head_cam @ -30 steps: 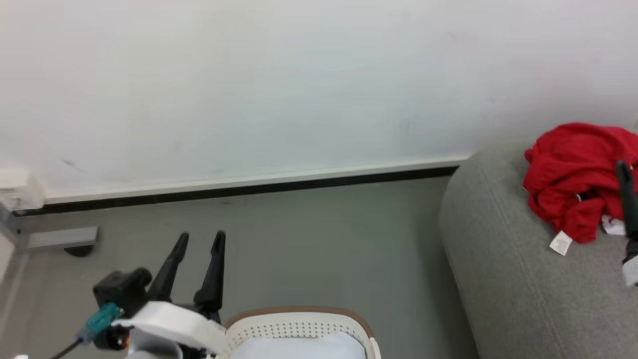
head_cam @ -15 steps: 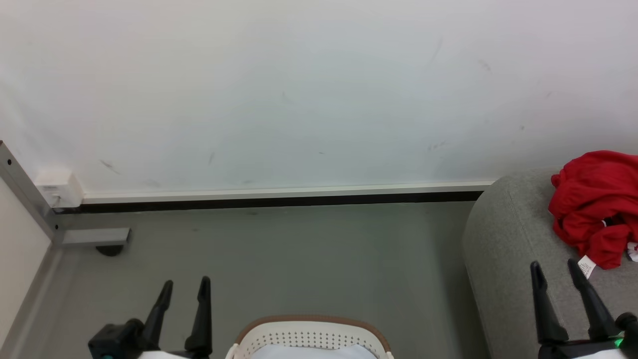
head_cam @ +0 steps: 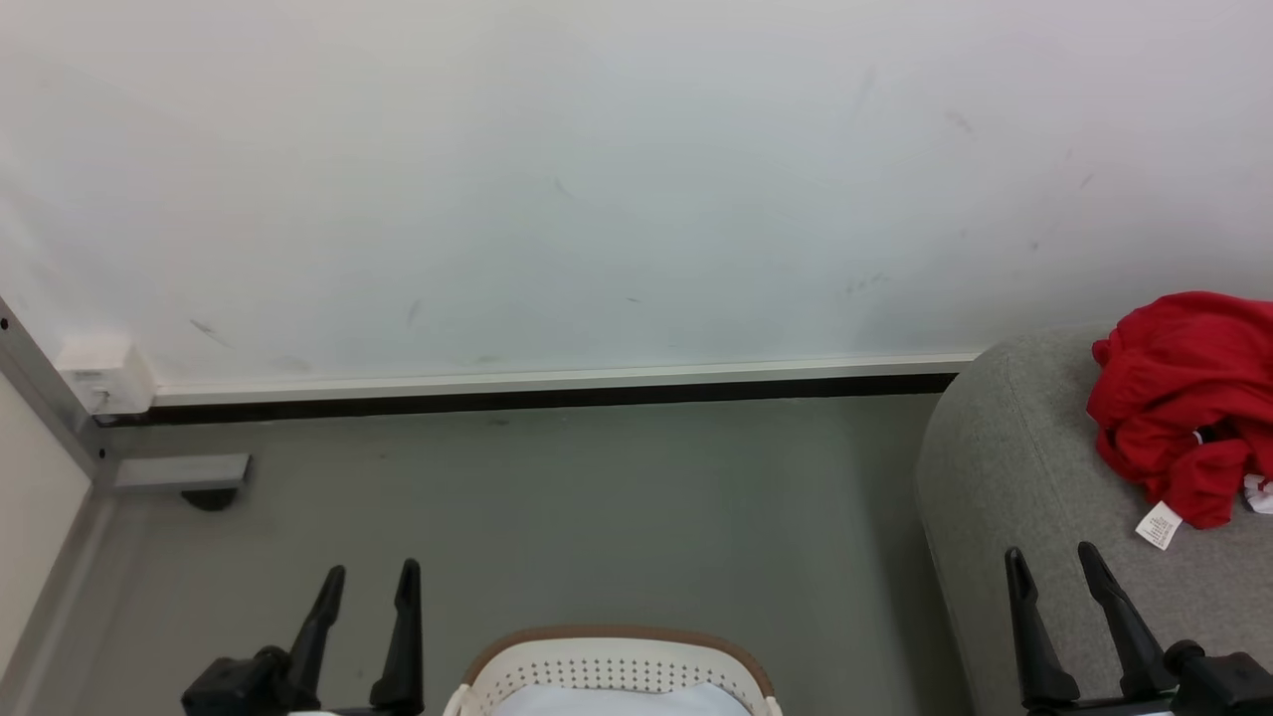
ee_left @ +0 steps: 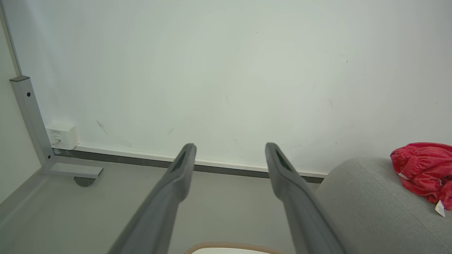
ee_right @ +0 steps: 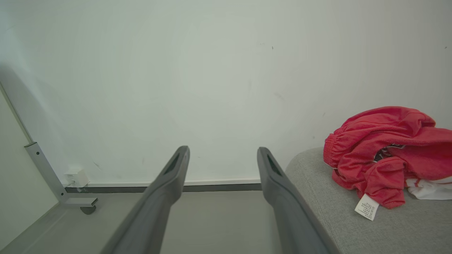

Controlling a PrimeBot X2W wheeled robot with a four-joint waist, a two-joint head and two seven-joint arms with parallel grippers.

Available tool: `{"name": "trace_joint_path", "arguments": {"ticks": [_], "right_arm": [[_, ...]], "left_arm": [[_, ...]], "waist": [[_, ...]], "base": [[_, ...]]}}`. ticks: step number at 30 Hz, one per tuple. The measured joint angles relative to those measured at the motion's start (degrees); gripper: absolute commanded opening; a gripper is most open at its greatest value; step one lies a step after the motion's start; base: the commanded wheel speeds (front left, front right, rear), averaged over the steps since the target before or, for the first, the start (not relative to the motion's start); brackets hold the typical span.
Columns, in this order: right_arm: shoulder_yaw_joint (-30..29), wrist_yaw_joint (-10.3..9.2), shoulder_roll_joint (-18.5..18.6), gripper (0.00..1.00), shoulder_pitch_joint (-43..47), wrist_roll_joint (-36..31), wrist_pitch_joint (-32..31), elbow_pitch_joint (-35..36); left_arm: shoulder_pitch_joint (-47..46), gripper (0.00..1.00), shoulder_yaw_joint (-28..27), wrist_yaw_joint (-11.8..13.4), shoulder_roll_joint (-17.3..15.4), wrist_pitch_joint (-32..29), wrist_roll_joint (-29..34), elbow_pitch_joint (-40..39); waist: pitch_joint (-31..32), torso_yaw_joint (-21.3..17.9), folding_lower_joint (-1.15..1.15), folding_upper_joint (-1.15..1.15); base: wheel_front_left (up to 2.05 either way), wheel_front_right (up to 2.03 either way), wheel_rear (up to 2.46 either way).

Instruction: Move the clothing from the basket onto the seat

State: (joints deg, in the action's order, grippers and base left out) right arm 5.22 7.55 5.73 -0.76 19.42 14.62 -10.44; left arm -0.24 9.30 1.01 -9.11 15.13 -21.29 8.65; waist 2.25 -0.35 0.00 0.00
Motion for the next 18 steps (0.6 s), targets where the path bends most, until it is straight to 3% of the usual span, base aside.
{"name": "trace_joint_path", "arguments": {"ticks": [15,16,18], "right_arm": [[0.3,0.00,-0.5,1.00,-0.4,-0.3,-0.1,-0.6],[0.3,0.00,-0.5,0.00,-0.4,-0.3,-0.2,-0.7],[0.4,0.00,-0.6,0.00,0.3,-0.3,-0.2,-1.5]], "left_arm": [[0.1,1.00,-4.3,-4.1,3.5,0.0,3.7,1.4],[0.2,0.00,-4.4,-4.1,3.7,0.0,3.7,1.7],[0.6,0.00,-4.2,-4.0,3.9,0.0,3.6,2.6]], "waist": [[-0.1,-0.6,0.00,0.00],[-0.1,-0.6,0.00,0.00],[-0.1,-0.6,0.00,0.00]], "base": [[0.00,0.00,0.00],[0.00,0.00,0.00],[0.00,0.00,0.00]]}}
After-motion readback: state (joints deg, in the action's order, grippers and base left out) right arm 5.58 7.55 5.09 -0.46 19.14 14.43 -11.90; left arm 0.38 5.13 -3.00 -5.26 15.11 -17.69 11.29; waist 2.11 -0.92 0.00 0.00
